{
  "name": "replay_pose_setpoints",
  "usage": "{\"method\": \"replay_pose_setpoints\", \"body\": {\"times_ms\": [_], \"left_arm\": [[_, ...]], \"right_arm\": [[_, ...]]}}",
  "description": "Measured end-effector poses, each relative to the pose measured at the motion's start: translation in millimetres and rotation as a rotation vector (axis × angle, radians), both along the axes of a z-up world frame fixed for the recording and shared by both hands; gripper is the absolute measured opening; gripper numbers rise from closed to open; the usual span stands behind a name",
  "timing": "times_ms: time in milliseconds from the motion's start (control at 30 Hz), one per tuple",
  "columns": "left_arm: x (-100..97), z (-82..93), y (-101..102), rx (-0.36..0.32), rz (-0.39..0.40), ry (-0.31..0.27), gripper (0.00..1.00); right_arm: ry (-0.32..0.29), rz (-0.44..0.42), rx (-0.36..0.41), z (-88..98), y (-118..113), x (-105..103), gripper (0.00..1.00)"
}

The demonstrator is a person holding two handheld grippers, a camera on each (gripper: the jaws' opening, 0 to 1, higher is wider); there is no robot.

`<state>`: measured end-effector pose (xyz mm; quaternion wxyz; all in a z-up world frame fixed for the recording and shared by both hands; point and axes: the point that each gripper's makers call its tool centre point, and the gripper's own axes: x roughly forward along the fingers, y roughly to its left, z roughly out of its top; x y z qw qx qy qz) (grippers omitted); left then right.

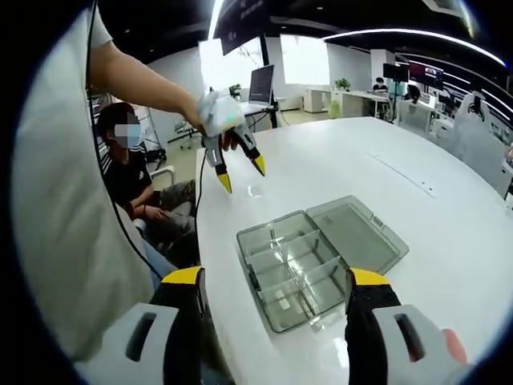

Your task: Insert the divider into the dual guide fixture by aligning both edges with the guide slots and pushing it downward to the bottom, including one-sided entry, uneven engagement, binding, and posture correction.

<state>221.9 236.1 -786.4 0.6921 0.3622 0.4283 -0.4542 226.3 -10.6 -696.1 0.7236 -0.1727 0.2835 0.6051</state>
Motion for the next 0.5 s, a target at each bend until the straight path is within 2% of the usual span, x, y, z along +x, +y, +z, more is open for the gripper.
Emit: {"method": "replay_pose_setpoints", "body": {"times_ms": [500], "left_arm": [[-0.7, -17.3, 8.6, 0.047, -0.026, 0.052, 0.37]], "right_arm": [[0.011, -0.006, -0.009, -3.8, -1.5, -0.2, 0.69]]}}
